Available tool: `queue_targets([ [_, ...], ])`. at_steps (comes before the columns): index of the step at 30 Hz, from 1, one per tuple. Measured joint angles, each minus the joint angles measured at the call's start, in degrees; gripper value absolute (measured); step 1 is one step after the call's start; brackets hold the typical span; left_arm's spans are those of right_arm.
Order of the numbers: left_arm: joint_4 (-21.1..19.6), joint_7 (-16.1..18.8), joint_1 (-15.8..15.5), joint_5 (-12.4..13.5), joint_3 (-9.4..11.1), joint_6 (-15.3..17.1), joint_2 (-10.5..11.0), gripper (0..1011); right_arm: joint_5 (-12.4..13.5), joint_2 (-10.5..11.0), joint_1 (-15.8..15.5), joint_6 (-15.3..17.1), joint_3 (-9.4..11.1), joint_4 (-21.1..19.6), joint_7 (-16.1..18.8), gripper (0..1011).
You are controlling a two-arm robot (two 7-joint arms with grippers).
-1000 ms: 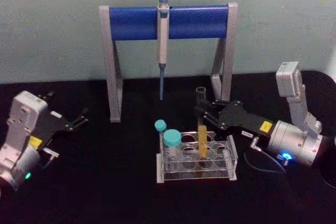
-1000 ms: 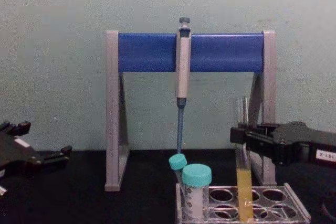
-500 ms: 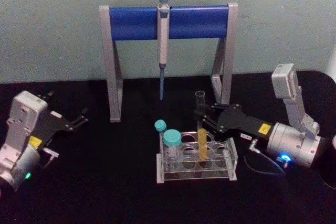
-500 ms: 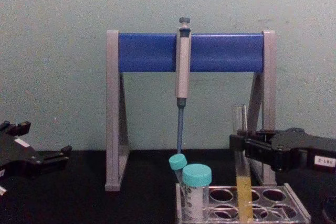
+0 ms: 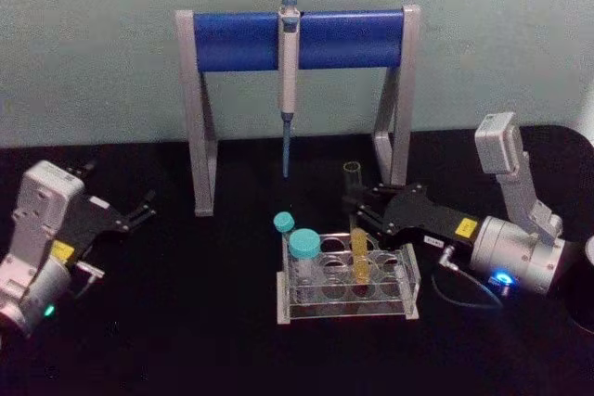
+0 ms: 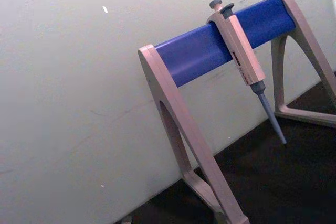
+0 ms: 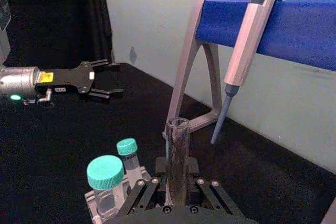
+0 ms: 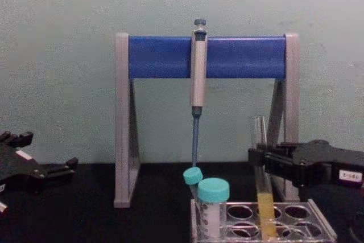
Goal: Pick up the test tube from the test tube rack, shake it, then place it back into the test tube rack.
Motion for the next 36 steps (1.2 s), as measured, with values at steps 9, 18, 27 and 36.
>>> queue_targets([
  [9,0.0,0.0,0.0,0.0,0.0,0.0,0.0,1001,0.0,0.0,0.0,0.0,0.0,0.0,0.0,233],
  [18,0.0,0.0,0.0,0.0,0.0,0.0,0.0,1001,0.0,0.0,-0.1,0.0,0.0,0.0,0.0,233],
  [27,0.0,0.0,0.0,0.0,0.0,0.0,0.0,1001,-0.1,0.1,-0.1,0.1,0.1,0.0,0.1,308],
  [36,0.0,0.0,0.0,0.0,0.0,0.0,0.0,1001,0.0,0.0,-0.1,0.1,0.1,0.0,0.1,596],
])
